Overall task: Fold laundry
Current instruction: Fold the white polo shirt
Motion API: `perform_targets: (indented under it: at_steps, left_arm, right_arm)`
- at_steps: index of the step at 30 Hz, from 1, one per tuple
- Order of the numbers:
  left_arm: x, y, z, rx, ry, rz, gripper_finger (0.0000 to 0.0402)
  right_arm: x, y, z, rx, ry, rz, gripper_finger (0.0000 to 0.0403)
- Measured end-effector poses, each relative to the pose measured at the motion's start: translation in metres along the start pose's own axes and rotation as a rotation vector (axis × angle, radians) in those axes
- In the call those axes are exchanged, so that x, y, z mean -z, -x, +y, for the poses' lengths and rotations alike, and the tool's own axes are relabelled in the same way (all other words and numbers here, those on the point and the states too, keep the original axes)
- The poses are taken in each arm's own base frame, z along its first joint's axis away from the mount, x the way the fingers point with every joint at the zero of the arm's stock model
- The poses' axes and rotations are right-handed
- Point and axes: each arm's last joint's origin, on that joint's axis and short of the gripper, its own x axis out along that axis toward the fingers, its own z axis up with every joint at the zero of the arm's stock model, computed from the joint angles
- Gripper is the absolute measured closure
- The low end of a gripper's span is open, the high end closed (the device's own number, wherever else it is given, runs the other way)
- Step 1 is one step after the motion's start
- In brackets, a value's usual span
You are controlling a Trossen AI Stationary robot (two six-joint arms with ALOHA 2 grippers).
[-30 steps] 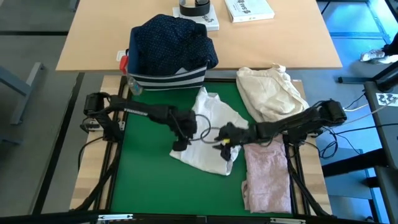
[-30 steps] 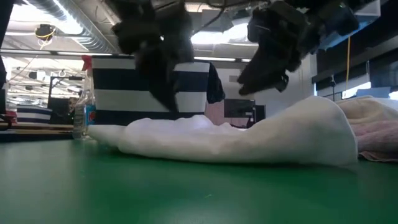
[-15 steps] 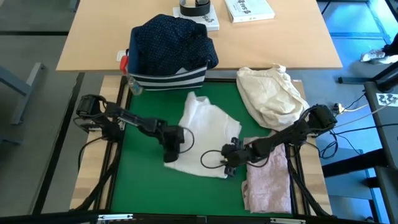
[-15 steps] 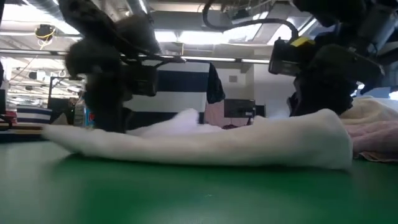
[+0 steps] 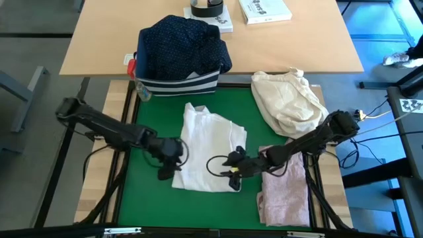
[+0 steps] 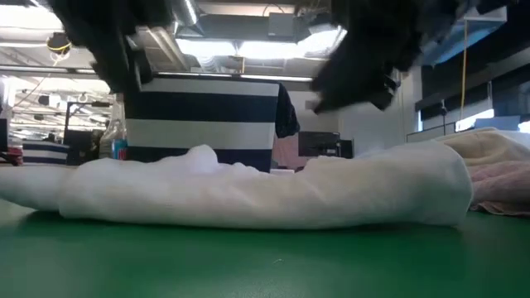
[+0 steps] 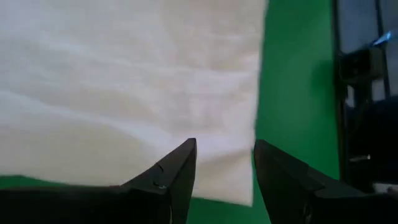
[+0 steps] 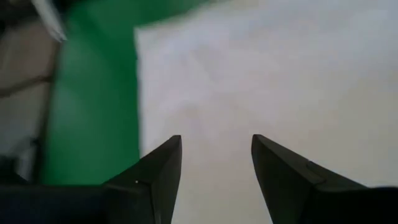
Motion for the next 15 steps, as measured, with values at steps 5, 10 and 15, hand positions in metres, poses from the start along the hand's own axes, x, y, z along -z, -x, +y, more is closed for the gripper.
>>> perform_targets:
  at_steps: [5, 10, 15]
  left_arm:
    - [0.035, -0.013, -0.015, -0.003, -0.038, 0.030, 0.0250]
    - [0.058, -0.039, -0.018, -0.087, -0.028, -0.060, 0.0252]
    - [0.066, -0.060, -0.011, -0.097, 0.028, -0.071, 0.0252]
  right_arm:
    - [0.006, -0.017, 0.002, -0.019, 0.030, -0.019, 0.0210]
    - [0.026, -0.040, -0.003, 0.022, 0.055, 0.056, 0.0210]
    - [0.042, -0.055, -0.009, 0.053, 0.078, 0.123, 0.0210]
